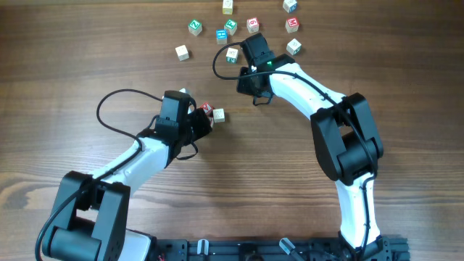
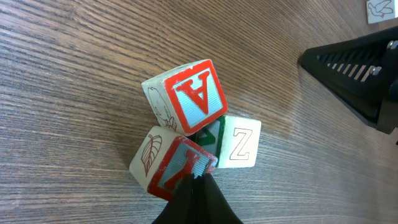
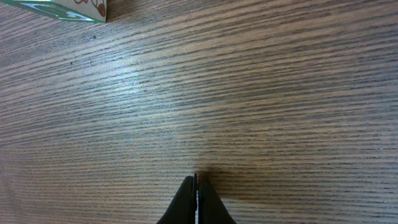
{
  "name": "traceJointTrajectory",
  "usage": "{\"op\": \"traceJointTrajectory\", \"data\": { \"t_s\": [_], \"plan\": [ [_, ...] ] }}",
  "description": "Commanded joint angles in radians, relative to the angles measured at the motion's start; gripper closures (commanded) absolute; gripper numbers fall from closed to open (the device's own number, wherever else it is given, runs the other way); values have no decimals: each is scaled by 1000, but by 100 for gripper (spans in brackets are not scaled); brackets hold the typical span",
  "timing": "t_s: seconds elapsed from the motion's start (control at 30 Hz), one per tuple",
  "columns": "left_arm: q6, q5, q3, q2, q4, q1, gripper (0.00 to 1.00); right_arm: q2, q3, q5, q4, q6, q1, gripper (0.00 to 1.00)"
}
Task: Form a circle
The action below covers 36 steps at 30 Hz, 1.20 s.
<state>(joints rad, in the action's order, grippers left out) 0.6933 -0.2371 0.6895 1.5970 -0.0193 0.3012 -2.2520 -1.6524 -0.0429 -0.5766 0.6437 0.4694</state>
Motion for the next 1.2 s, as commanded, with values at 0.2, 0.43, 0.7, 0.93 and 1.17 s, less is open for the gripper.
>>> {"op": "traceJointTrajectory", "data": {
  "t_s": [0.2,0.43,0.7,0.93,1.17],
  "plan": [
    [-14,1,-11,10,-51,5,96,-15,-16,25,-2,11,-3,96],
    [-36,3,-11,10,-66,5,96,-15,-16,26,-2,11,-3,95],
    [-62,19,-11,10,-67,4,96,-15,-16,26,-4,11,-3,96],
    [-62,26,-11,10,-66,-23,96,-15,-16,26,-5,11,-3,95],
    [-61,-11,-11,10,-49,-40,96,-15,-16,26,-4,13,-3,96]
  ]
}}
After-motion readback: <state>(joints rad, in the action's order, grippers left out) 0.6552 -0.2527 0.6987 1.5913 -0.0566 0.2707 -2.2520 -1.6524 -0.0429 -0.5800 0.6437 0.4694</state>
